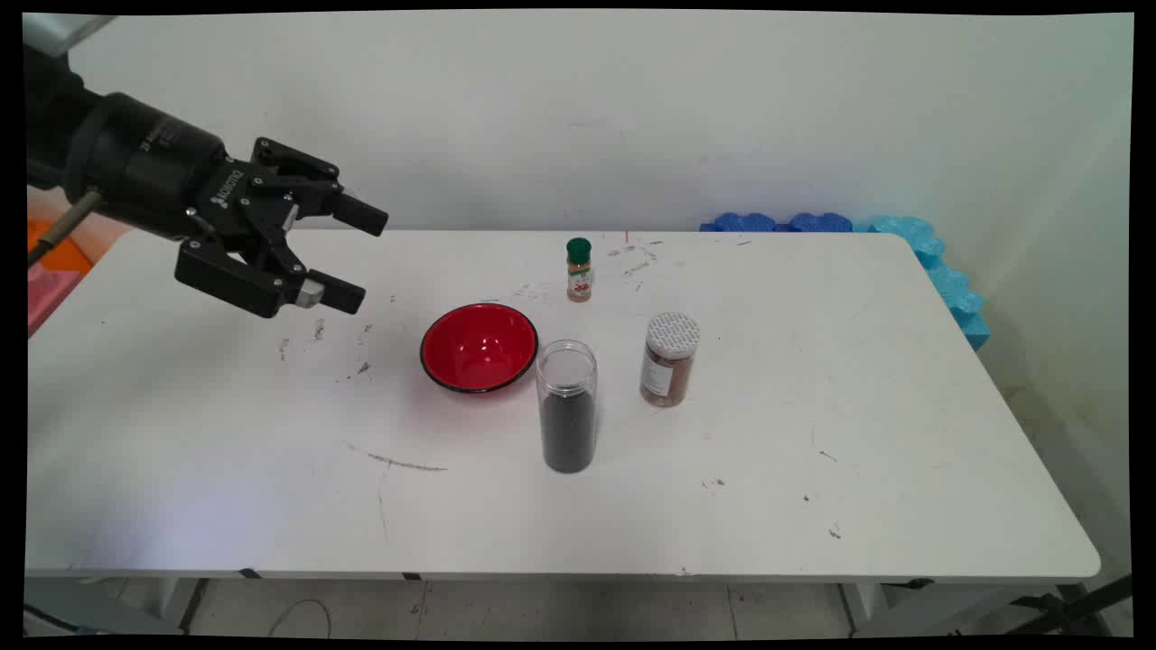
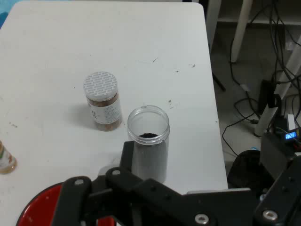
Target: Pick up the black seasoning powder from the table
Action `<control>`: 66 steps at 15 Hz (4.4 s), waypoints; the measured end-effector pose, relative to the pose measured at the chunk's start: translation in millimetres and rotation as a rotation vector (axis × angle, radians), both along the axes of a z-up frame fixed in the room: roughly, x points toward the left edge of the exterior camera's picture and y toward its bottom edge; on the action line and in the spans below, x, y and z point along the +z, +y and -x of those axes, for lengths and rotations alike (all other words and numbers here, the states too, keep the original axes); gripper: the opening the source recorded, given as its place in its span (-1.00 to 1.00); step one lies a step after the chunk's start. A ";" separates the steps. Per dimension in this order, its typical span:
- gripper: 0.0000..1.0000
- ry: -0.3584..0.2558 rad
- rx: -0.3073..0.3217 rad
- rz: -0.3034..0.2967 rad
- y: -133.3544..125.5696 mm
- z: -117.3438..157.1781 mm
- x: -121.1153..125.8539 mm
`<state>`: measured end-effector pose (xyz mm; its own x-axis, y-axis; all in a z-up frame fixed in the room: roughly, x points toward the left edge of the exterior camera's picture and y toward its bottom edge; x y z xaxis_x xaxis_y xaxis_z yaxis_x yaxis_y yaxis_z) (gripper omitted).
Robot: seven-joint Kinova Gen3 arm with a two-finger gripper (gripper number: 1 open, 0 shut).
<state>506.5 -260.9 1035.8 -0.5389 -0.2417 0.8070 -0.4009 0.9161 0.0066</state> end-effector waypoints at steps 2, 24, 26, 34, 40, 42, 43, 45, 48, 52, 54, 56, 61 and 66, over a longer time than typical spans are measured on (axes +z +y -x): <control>1.00 -0.006 0.004 -0.005 0.4 -0.2 -2.8; 1.00 -0.087 0.153 -0.073 -23.6 49.1 -114.3; 1.00 -0.083 0.166 -0.076 -32.1 64.3 -124.5; 1.00 -0.082 0.186 -0.096 -58.4 109.1 -157.1; 1.00 -0.093 0.184 -0.111 -75.1 130.5 -180.3; 1.00 -0.105 0.180 -0.118 -78.4 132.4 -184.4; 1.00 -0.107 0.179 -0.119 -81.5 132.6 -184.6; 1.00 -0.109 0.178 -0.120 -85.1 133.0 -184.6; 1.00 -0.113 0.172 -0.121 -89.0 132.9 -184.6; 1.00 -0.114 0.158 -0.125 -90.6 131.9 -184.2; 1.00 -0.113 0.147 -0.127 -89.6 131.6 -183.5; 1.00 -0.112 0.134 -0.129 -86.7 130.9 -182.3; 1.00 -0.110 0.110 -0.134 -78.6 130.0 -179.0; 1.00 -0.108 0.103 -0.123 -79.2 131.2 -176.9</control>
